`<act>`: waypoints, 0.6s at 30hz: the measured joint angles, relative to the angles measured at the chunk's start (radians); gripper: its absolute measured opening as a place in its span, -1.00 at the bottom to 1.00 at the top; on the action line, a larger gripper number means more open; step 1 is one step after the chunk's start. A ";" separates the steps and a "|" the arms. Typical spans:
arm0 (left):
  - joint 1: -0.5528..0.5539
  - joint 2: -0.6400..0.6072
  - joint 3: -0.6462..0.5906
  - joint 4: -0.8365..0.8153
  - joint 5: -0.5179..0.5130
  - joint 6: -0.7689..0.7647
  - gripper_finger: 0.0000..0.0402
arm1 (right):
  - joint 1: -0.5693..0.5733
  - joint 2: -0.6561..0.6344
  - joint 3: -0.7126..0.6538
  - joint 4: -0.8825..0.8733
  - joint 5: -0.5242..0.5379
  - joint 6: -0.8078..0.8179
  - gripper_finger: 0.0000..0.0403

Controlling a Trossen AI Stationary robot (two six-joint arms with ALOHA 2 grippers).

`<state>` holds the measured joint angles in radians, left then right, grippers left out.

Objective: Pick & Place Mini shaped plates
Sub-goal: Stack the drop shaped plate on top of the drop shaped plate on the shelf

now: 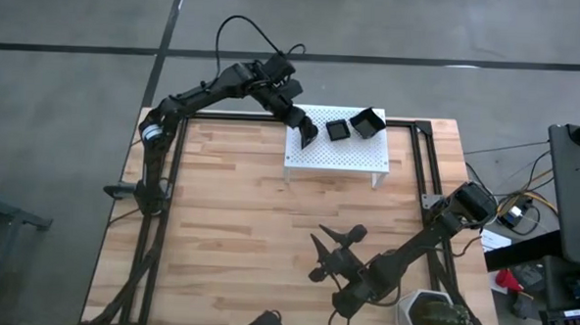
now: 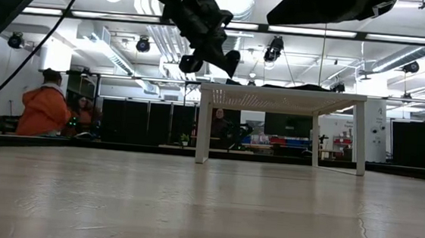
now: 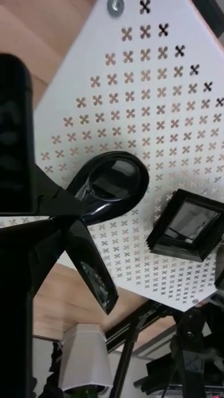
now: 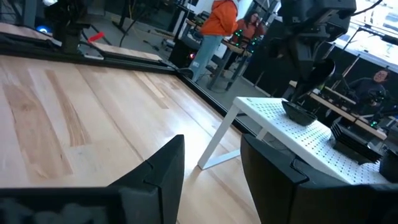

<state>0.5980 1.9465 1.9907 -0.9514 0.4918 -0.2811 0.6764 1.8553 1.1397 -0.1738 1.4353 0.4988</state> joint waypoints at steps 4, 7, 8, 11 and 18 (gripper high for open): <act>-0.002 0.007 -0.007 -0.005 0.000 -0.003 -0.97 | 0.000 0.000 0.000 0.000 0.000 0.000 -0.27; -0.004 0.020 -0.009 -0.017 0.000 -0.008 -0.97 | 0.000 0.000 0.000 0.003 0.000 0.000 -0.29; -0.004 0.023 -0.009 -0.016 -0.002 -0.008 -0.97 | 0.000 0.000 0.000 0.005 0.000 0.000 -0.30; -0.004 0.034 -0.009 0.007 -0.004 -0.020 -0.97 | 0.000 0.000 0.001 0.006 0.000 0.000 -0.31; -0.001 0.037 -0.009 0.007 -0.003 -0.070 -0.97 | 0.000 0.000 0.001 0.008 0.000 0.000 -0.29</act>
<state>0.5968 1.9835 1.9820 -0.9439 0.4892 -0.3512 0.6762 1.8553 1.1404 -0.1658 1.4353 0.4988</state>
